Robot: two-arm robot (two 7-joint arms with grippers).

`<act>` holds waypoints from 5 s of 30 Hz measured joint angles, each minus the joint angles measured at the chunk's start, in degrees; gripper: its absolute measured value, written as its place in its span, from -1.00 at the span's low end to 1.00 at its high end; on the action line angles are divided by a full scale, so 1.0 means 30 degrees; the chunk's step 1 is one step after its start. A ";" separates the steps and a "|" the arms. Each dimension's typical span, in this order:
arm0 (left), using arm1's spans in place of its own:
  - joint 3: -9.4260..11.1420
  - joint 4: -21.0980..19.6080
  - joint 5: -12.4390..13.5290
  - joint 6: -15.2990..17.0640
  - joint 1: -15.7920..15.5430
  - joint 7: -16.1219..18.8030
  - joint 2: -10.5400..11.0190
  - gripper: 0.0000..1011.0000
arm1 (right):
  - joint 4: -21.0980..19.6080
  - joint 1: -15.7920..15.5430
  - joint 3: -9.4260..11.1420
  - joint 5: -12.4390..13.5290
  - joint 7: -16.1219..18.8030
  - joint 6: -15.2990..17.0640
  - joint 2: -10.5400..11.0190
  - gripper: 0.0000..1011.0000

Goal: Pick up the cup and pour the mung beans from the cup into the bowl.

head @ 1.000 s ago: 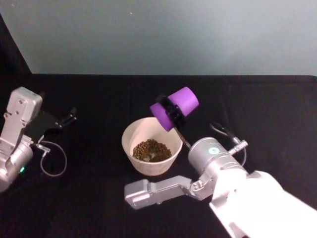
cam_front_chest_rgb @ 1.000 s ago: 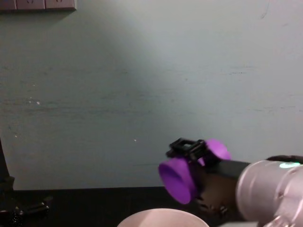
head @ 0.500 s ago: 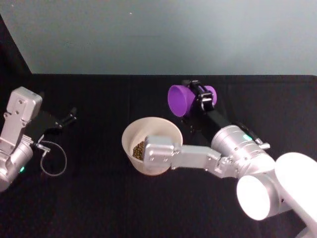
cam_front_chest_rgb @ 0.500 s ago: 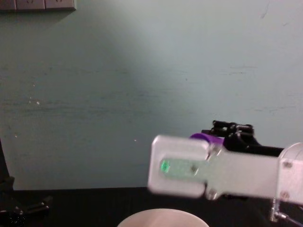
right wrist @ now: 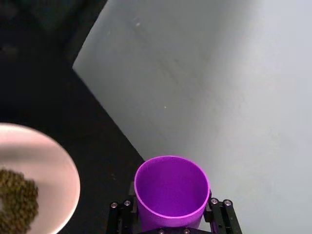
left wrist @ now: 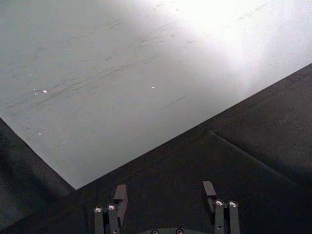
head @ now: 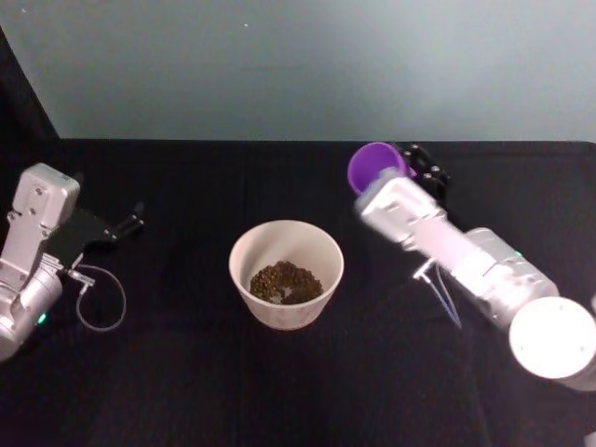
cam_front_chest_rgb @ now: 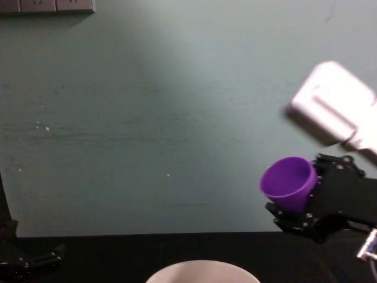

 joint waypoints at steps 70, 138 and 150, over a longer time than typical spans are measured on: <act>-0.0001 0.0000 -0.0001 0.0000 0.0001 0.0001 0.0000 0.98 | 1.1966 0.3710 0.1317 1.4428 0.3573 -0.5074 -0.1330 0.56; 0.0000 0.0000 -0.0001 0.0000 0.0002 0.0000 0.0000 0.98 | 0.6451 0.0006 0.3912 1.1656 -0.2224 -0.1896 -0.0639 0.98; -0.0001 0.0000 -0.0001 0.0000 0.0001 0.0000 0.0000 0.98 | 0.6471 0.0023 0.3888 1.1671 -0.2229 -0.1907 -0.0623 0.98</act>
